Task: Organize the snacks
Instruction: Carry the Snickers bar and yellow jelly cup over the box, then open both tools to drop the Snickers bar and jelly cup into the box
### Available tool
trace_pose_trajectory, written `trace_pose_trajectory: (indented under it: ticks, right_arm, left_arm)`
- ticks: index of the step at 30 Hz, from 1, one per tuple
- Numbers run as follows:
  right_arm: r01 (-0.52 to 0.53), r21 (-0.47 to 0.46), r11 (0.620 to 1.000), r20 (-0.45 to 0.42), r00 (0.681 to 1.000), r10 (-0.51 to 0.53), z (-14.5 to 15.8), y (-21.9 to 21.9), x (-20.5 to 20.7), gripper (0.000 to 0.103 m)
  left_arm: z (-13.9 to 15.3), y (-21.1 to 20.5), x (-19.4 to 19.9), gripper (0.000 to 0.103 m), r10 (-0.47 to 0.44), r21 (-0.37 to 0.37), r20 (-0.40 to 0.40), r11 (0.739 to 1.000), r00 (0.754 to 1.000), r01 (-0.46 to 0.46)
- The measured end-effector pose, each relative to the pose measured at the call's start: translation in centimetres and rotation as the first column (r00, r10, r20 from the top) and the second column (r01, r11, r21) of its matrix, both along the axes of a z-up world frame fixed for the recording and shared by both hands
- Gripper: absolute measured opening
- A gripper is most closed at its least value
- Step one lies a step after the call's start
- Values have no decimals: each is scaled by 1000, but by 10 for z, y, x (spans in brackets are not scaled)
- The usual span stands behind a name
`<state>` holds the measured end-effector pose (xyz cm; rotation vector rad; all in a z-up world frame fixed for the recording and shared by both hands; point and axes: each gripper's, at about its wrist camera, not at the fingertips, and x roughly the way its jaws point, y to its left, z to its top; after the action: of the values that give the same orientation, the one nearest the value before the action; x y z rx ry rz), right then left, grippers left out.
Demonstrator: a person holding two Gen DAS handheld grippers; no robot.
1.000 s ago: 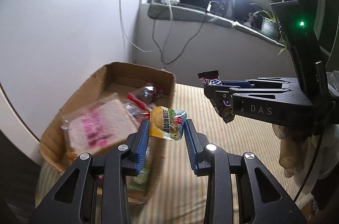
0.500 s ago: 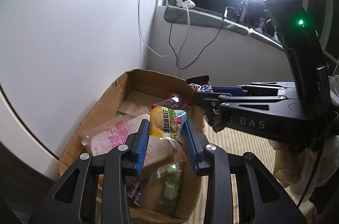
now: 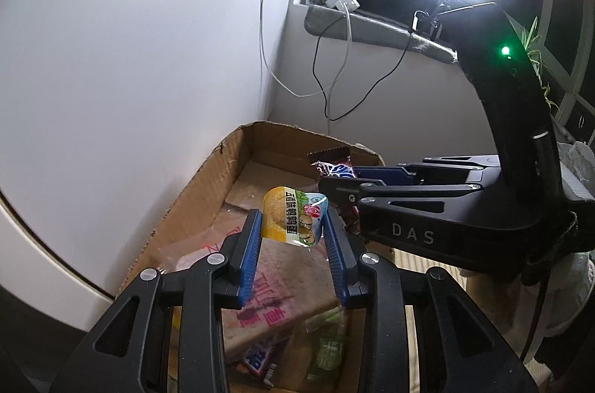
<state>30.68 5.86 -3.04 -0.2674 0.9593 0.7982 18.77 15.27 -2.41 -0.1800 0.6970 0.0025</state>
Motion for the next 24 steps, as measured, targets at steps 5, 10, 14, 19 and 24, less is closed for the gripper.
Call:
trace_pose_trajectory:
  ticks: [5, 10, 14, 19, 24]
  right_arm:
    - [-7, -3, 1000, -11, 1000, 7, -6, 5, 4, 30]
    - [-11, -9, 1000, -19, 1000, 11, -12, 7, 6, 30]
    - [-13, -16, 1000, -24, 1000, 13, -17, 10, 7, 30]
    - [0, -16, 1000, -19, 1000, 0, -20, 8, 10, 30]
    - [10, -16, 1000, -11, 1000, -10, -18, 5, 11, 37]
  left_arm:
    - [-3, 4, 2, 32, 5, -4, -7, 1000, 1000, -5]
    - [-6, 7, 3, 32, 9, -3, -10, 1000, 1000, -9]
    - [-7, 8, 1, 34, 14, 0, -12, 1000, 1000, -14]
    - [-6, 10, -2, 37, 23, 3, -13, 1000, 1000, -23]
    - [-6, 11, -3, 37, 33, 5, -10, 999, 999, -33]
